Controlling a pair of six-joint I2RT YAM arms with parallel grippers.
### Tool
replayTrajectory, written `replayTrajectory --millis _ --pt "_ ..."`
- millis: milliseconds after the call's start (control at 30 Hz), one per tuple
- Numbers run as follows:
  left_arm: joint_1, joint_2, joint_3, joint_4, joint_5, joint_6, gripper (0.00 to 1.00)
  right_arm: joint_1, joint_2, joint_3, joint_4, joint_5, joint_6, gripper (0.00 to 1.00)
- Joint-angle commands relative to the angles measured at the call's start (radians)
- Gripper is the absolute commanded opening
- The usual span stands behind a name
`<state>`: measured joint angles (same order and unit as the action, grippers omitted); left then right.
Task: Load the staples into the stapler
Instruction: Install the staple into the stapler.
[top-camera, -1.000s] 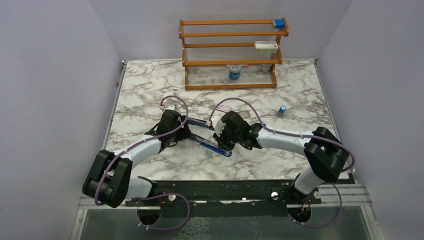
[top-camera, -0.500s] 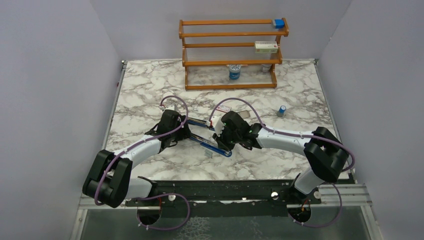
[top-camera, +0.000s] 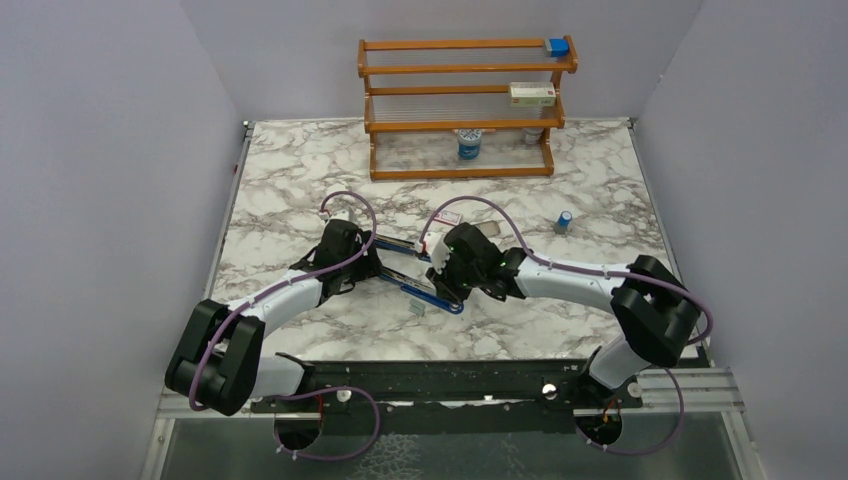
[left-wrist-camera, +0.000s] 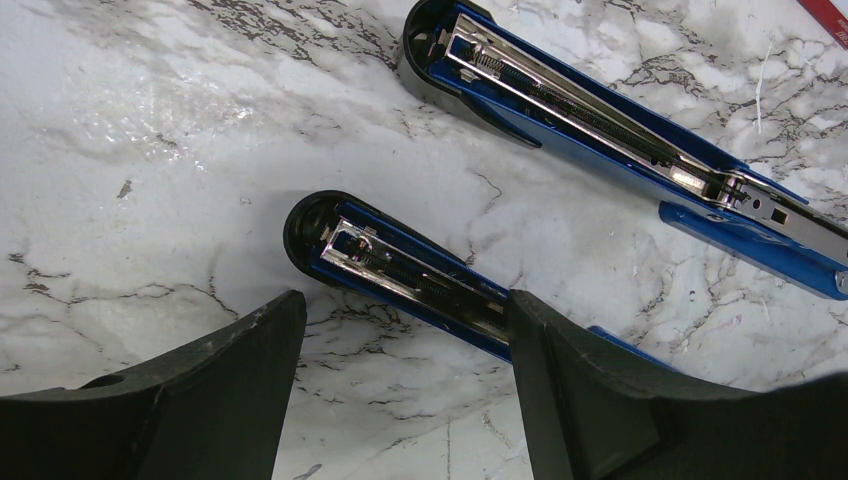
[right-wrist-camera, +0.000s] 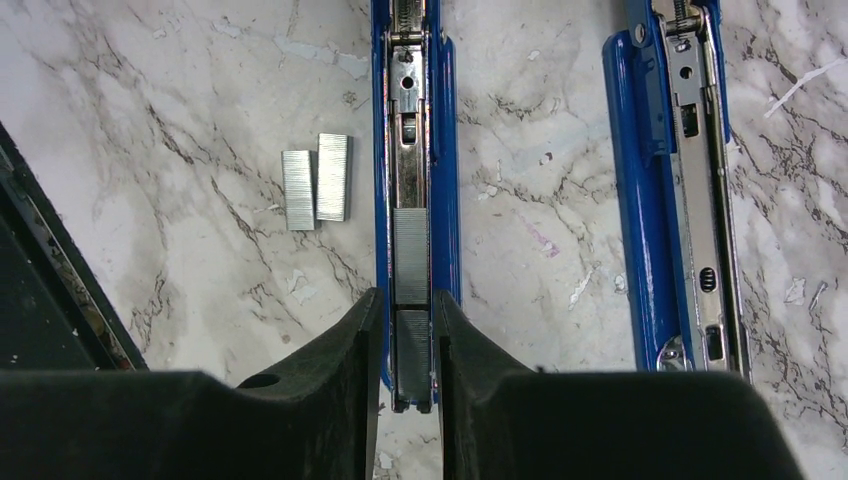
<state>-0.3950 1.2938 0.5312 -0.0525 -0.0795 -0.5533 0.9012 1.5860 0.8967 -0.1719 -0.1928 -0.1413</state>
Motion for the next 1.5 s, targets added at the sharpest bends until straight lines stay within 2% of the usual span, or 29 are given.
replayTrajectory --millis 0,167,500,767,1000,1467 --pt "-0.007 -0.002 -0.023 -0.036 -0.028 0.01 0.75 0.001 -0.06 -0.019 0.058 -0.008 0.025 0.28" --pt "-0.007 -0.002 -0.021 -0.039 -0.031 0.011 0.75 0.001 -0.083 -0.026 0.123 0.029 0.058 0.3" --pt "-0.008 -0.001 -0.022 -0.032 -0.027 0.006 0.75 0.001 0.067 0.083 0.127 0.034 0.064 0.32" --pt "-0.009 -0.003 -0.022 -0.031 -0.029 0.007 0.75 0.001 0.124 0.11 0.138 0.012 0.071 0.32" --pt "-0.009 -0.001 -0.021 -0.031 -0.032 0.008 0.75 0.001 0.153 0.101 0.11 0.077 0.079 0.32" --pt "-0.009 -0.001 -0.02 -0.036 -0.034 0.01 0.75 0.001 0.069 -0.003 0.007 0.128 0.083 0.32"
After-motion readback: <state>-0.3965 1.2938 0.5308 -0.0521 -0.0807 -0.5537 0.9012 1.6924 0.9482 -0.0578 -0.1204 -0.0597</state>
